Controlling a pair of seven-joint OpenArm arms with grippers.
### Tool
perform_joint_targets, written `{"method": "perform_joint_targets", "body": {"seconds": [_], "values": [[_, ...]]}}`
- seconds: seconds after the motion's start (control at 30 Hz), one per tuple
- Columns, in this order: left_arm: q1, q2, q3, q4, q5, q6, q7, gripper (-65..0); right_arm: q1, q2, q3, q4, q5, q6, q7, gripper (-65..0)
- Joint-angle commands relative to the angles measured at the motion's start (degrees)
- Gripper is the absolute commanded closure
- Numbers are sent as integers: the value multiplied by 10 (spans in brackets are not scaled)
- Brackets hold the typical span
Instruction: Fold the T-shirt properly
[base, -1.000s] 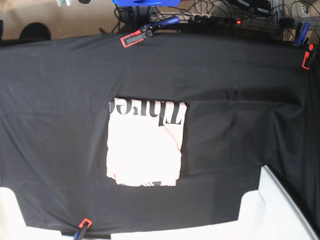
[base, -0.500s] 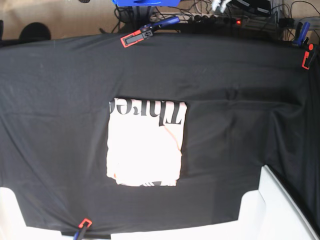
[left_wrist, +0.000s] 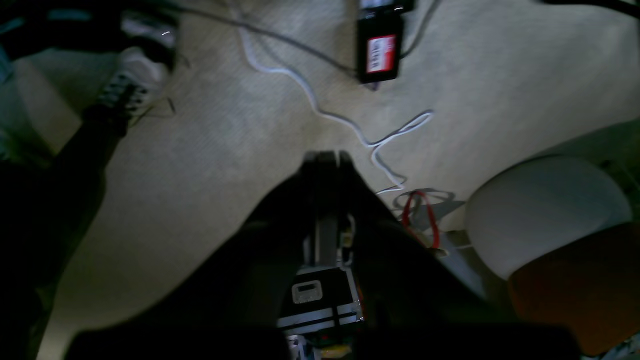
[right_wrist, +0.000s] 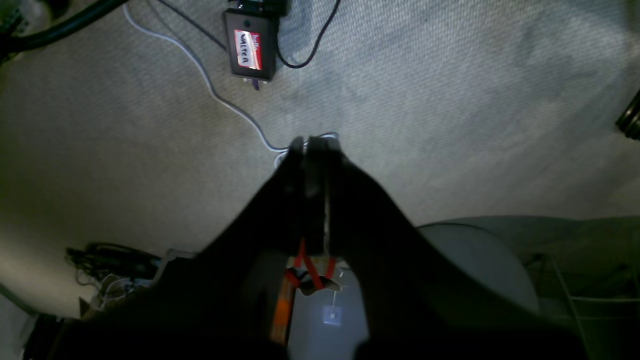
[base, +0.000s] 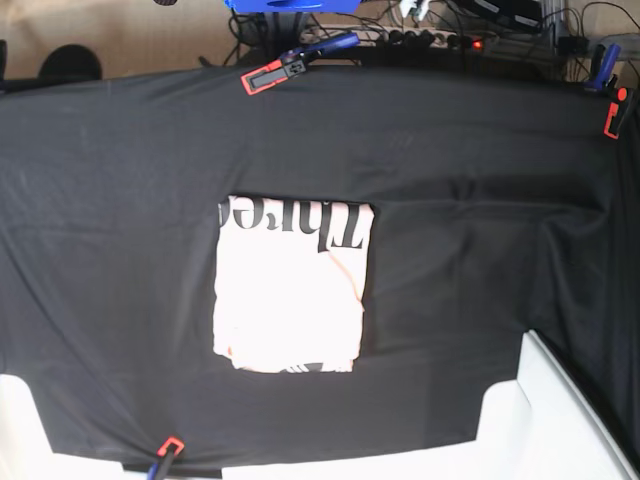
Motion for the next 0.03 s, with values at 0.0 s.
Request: {"method": "perform_joint_targets", "body": {"seconds": [0.0], "values": [[5,-5,-1,-1,-1,0,3,-2,-8,4,0,-1,1,2,3,-9]]}}
